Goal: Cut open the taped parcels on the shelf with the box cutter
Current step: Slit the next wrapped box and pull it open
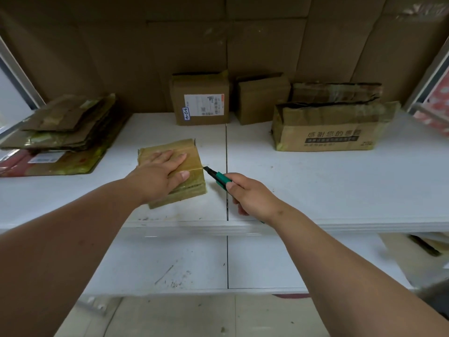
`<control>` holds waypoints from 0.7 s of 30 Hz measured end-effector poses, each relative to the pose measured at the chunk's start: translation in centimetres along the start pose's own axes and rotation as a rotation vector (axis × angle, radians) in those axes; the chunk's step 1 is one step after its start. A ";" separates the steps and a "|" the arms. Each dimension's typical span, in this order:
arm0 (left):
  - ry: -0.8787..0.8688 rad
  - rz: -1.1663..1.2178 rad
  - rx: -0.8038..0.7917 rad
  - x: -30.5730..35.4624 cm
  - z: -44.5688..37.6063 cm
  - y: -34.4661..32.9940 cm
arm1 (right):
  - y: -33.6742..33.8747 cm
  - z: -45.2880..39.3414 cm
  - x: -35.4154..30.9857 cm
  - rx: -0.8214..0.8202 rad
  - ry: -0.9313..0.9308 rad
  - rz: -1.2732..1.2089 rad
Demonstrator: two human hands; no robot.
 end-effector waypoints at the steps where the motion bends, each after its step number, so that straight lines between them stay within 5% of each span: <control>1: 0.004 0.002 -0.003 0.0 0.1 0.0 | 0.0 0.1 0.1 0.007 0.006 -0.023; 21: 0.015 0.033 0.004 -0.4 -0.3 -0.3 | 0.0 0.0 0.4 0.034 0.007 -0.017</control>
Point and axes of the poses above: each hand's wrist, its own z-axis away from the middle knuckle, its own y-axis out of the back of the hand, x = y × z, the point moved 6 cm from there along -z, towards the middle knuckle, and after that the axes turned 1 degree about -x, right-handed, at the moved point
